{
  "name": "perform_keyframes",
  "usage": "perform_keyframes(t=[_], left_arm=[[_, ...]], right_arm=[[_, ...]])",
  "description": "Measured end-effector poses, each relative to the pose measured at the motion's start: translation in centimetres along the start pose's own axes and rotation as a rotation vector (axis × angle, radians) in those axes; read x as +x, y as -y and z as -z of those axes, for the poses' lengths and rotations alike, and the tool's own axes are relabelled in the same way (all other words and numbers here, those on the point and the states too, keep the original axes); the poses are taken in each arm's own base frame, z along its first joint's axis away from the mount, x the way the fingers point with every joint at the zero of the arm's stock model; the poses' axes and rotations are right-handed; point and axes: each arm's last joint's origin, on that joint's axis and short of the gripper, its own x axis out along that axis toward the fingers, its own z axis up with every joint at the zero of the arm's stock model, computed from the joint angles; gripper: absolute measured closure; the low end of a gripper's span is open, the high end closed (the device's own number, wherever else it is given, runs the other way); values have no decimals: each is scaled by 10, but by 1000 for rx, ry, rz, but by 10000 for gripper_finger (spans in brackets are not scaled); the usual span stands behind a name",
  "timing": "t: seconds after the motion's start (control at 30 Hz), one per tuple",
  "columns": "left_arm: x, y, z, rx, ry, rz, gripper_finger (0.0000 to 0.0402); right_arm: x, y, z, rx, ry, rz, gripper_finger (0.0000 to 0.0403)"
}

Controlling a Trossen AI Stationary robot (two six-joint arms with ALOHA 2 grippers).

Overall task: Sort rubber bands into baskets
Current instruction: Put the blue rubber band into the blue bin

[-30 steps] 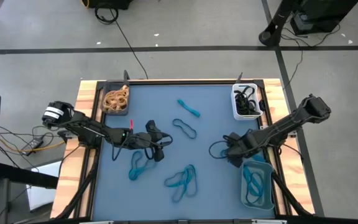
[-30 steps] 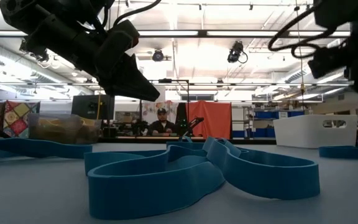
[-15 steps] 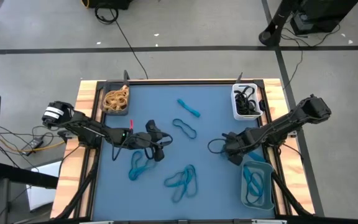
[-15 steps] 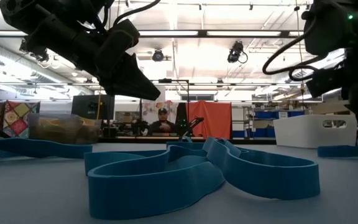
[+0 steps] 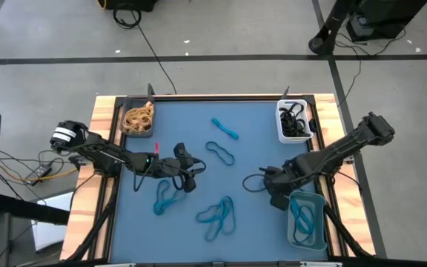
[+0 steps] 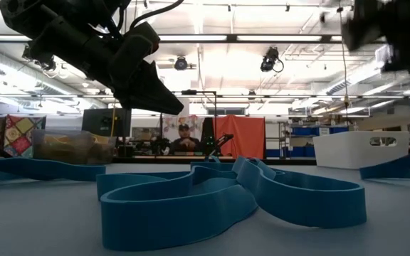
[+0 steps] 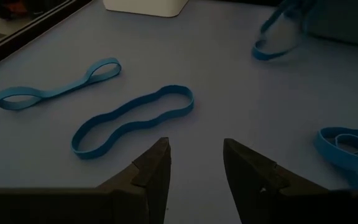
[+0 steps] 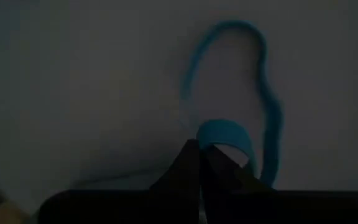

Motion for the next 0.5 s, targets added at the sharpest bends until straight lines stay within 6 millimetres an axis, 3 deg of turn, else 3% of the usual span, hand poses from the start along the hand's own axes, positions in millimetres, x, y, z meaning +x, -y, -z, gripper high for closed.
perform_keyframes(t=[0.27, 0.37, 0.5], left_arm=[[0, 0, 1, 0, -11, -2, 250], [0, 0, 2, 4, -19, -4, 250], [0, 0, 2, 4, -19, -4, 250]], right_arm=[[-77, -32, 7, -69, 260, 30, 396], [-97, -36, 17, -52, 266, 25, 396], [-109, -38, 36, -7, 175, 29, 394]])
